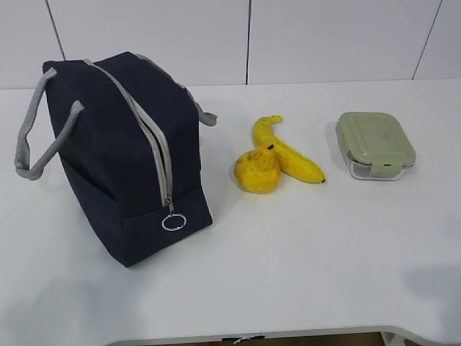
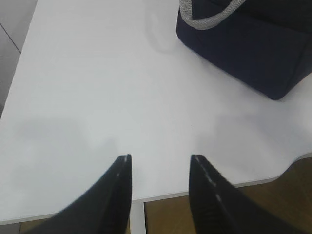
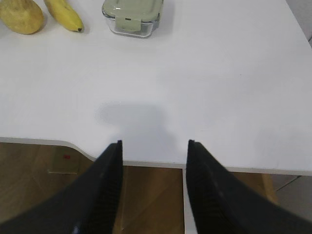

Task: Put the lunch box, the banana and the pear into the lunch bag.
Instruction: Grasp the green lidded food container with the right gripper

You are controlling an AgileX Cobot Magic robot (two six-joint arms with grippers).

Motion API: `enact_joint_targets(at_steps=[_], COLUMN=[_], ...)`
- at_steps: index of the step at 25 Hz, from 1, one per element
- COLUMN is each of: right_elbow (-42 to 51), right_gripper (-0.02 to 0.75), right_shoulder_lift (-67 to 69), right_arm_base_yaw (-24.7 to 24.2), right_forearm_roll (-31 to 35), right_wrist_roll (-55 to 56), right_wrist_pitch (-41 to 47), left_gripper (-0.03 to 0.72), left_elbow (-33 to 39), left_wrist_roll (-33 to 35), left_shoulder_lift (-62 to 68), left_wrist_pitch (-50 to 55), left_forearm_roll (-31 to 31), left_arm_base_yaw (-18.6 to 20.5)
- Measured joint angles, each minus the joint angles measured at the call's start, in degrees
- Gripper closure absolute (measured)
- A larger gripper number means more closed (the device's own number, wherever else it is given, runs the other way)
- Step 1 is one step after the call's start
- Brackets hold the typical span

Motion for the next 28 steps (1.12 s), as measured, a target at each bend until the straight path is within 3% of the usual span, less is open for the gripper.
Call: enact_joint_targets(at_steps=[21, 28], right_elbow=[0.00, 0.00], right_gripper=[0.370, 0.314], right_shoulder_lift=[0.00, 0.00], right_arm_base_yaw=[0.00, 0.00], right_forearm_roll=[0.00, 1.59], right_wrist_roll=[0.00, 0.00], right_wrist_pitch=[0.00, 0.00], left_gripper=[0.442, 0.444], left_elbow=[0.00, 0.00], left_wrist_roll=[0.00, 0.00], left_shoulder_lift=[0.00, 0.00], left_wrist_pitch=[0.00, 0.00], left_forearm_roll=[0.00, 0.00], left_arm_base_yaw=[0.00, 0.00])
